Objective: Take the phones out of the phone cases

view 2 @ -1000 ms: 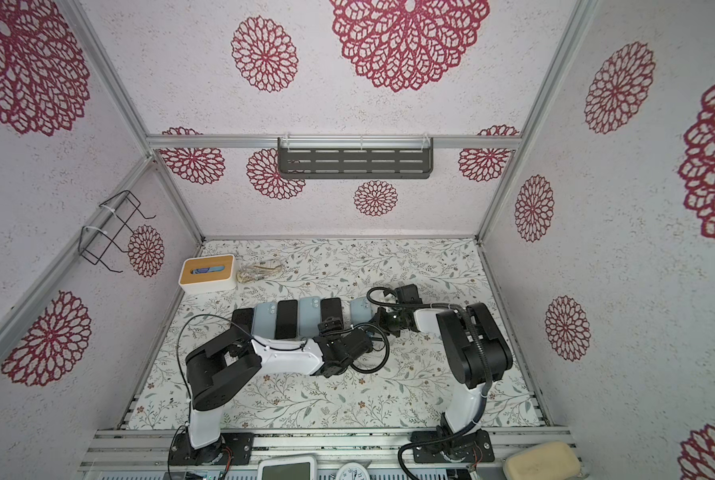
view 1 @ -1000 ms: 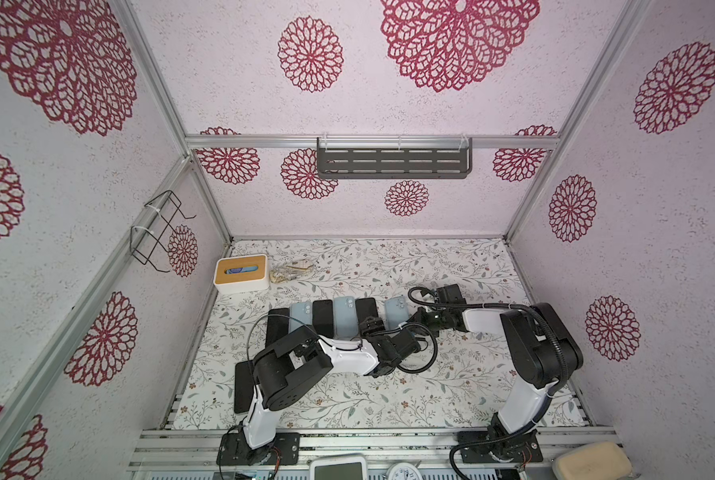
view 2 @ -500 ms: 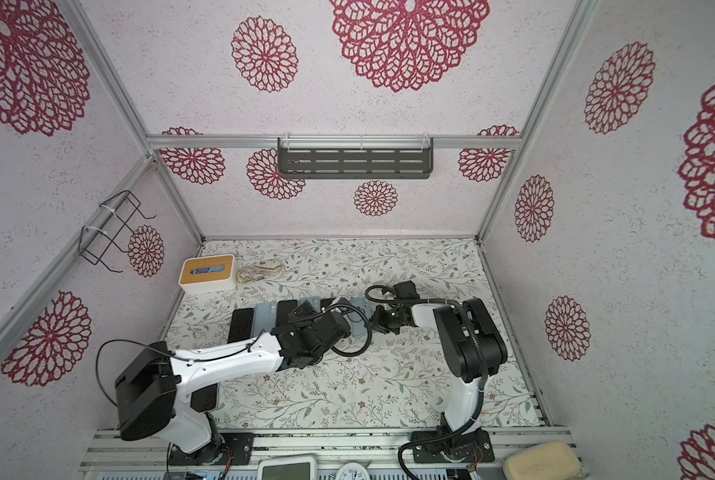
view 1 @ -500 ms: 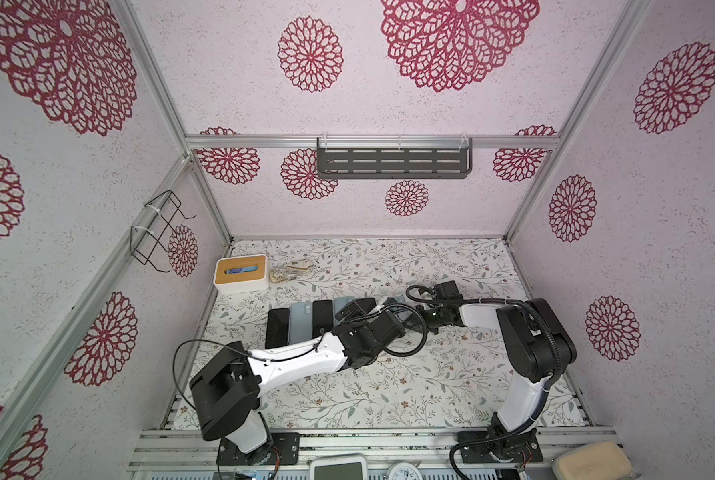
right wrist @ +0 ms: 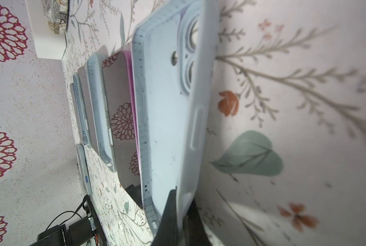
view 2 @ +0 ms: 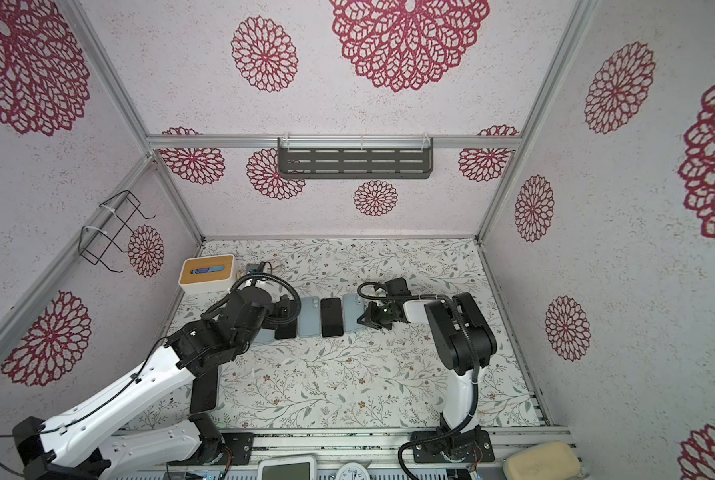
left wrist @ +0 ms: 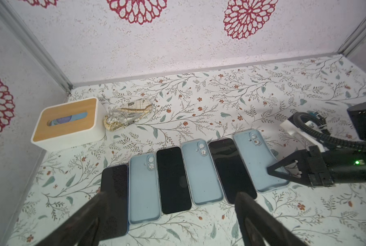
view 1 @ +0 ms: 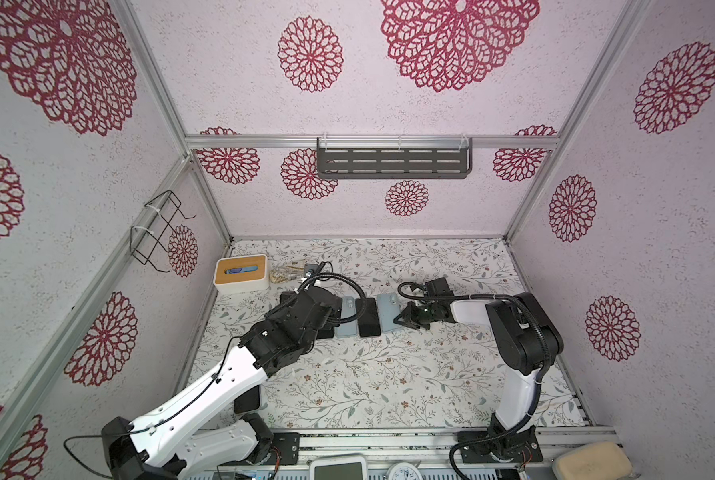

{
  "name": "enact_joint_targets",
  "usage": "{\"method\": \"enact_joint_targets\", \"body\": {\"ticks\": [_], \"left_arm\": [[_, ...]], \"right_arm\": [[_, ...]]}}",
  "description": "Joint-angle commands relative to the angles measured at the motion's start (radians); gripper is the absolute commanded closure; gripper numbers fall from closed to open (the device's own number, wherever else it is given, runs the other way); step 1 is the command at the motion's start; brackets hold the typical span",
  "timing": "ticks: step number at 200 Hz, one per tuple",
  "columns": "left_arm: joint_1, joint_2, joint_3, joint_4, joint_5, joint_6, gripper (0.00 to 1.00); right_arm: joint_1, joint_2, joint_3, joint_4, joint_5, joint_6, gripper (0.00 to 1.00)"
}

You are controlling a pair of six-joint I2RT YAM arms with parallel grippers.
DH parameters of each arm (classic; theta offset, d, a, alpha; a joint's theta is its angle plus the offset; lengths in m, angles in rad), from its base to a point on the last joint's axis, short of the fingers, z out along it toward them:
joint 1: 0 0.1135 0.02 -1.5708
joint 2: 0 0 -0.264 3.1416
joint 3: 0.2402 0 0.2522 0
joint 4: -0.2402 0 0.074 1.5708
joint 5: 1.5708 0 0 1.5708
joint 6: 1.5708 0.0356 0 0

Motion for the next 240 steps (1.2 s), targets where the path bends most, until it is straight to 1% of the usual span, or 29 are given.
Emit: {"method": "enact_joint_targets", "body": {"ticks": [1, 15, 21, 34, 45, 59, 71, 81, 102, 121, 150, 164, 185, 198, 212, 225, 240], "left_arm": [[0.03, -0.017, 0.008, -0.123, 0.053, -0.129, 0.03], [0.058, -0.021, 0.019, -0.168, 0.084, -0.17, 0.03], [0.07, -0.024, 0.018, -0.179, 0.099, -0.187, 0.03], [0.095, -0.031, 0.018, -0.205, 0.119, -0.226, 0.03], [0.116, -0.04, 0.013, -0.222, 0.13, -0.256, 0.03], [0.157, -0.053, 0.004, -0.253, 0.164, -0.308, 0.03], [0.201, -0.067, -0.006, -0.269, 0.214, -0.348, 0.03], [0.235, -0.082, -0.016, -0.28, 0.242, -0.374, 0.03], [0.297, -0.089, -0.017, -0.353, 0.248, -0.418, 0.03], [0.35, -0.092, -0.02, -0.428, 0.216, -0.445, 0.03], [0.438, -0.122, -0.053, -0.465, 0.196, -0.457, 0.03], [0.49, -0.135, -0.065, -0.5, 0.183, -0.465, 0.03], [0.556, -0.15, -0.086, -0.536, 0.177, -0.469, 0.03], [0.59, -0.151, -0.101, -0.562, 0.181, -0.496, 0.03], [0.621, -0.153, -0.128, -0.574, 0.213, -0.534, 0.03], [0.624, -0.154, -0.147, -0.597, 0.193, -0.582, 0.03], [0.613, -0.138, -0.15, -0.578, 0.223, -0.571, 0.03]], "right_arm": [[0.02, 0.009, 0.022, -0.035, 0.031, -0.001, 0.96], [0.024, 0.006, 0.032, -0.056, 0.037, -0.016, 0.93], [0.023, 0.008, 0.037, -0.064, 0.034, -0.021, 0.89], [0.023, 0.009, 0.046, -0.085, 0.032, -0.033, 0.75], [0.024, 0.002, 0.049, -0.104, 0.033, -0.049, 0.66], [0.022, -0.02, 0.042, -0.127, 0.067, -0.073, 0.53], [0.022, -0.037, 0.045, -0.158, 0.088, -0.095, 0.34], [0.022, -0.051, 0.051, -0.189, 0.115, -0.116, 0.23], [0.02, -0.089, 0.056, -0.261, 0.196, -0.164, 0.12], [0.02, -0.129, 0.049, -0.306, 0.244, -0.195, 0.07], [0.021, -0.184, 0.041, -0.377, 0.304, -0.243, 0.01], [0.021, -0.227, 0.028, -0.4, 0.355, -0.258, 0.01], [0.018, -0.292, 0.012, -0.416, 0.389, -0.264, 0.01], [0.018, -0.326, 0.005, -0.412, 0.39, -0.258, 0.01], [0.018, -0.354, -0.001, -0.395, 0.378, -0.239, 0.01], [0.019, -0.376, -0.012, -0.357, 0.341, -0.212, 0.01], [0.019, -0.388, -0.014, -0.31, 0.301, -0.182, 0.01]]}}
